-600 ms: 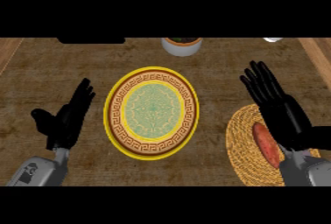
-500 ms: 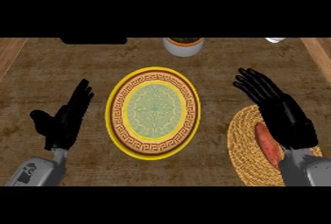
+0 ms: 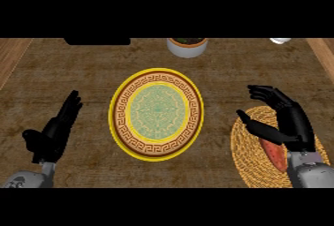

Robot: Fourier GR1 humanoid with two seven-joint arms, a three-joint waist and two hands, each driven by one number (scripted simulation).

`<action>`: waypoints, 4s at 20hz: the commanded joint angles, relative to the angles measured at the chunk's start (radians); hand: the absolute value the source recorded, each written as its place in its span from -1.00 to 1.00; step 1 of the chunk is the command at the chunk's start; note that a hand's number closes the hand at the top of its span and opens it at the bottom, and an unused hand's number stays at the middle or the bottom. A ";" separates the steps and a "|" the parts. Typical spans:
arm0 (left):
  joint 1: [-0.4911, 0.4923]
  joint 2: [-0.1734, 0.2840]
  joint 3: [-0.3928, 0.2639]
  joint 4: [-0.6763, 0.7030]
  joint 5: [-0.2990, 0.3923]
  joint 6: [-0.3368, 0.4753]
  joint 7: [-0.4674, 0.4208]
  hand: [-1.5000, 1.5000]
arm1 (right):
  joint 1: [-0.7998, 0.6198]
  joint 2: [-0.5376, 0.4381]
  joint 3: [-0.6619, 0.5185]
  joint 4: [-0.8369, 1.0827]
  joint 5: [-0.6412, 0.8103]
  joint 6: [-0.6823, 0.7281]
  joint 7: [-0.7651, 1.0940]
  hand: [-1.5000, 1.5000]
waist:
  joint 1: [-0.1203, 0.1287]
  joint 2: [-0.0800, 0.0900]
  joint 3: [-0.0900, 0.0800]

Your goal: Pick the sweet potato from the placemat and place it in the plate

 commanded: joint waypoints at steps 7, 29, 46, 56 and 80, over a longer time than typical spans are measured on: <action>0.018 0.010 0.075 0.077 -0.013 -0.089 -0.070 0.00 | 0.302 0.067 0.097 -0.177 0.293 -0.236 -0.153 -1.00 | -0.005 -0.002 0.005; -0.003 -0.094 0.072 0.075 -0.106 -0.061 -0.034 0.00 | 0.346 -0.324 0.017 -0.461 0.398 0.281 0.626 -1.00 | 0.003 0.001 0.005; 0.024 -0.113 0.193 0.085 -0.162 -0.175 -0.047 0.00 | 0.312 -0.180 0.006 -0.166 0.597 0.364 0.497 -1.00 | 0.000 0.000 0.006; -0.003 -0.175 0.215 0.037 -0.234 -0.180 0.026 0.00 | 0.162 -0.057 0.008 0.066 0.761 0.354 0.481 -1.00 | 0.005 0.001 0.006; 0.072 -0.168 0.272 0.027 -0.253 -0.206 -0.009 0.00 | 0.749 0.165 0.266 -0.399 1.295 -0.127 0.607 1.00 | -0.042 -0.012 0.003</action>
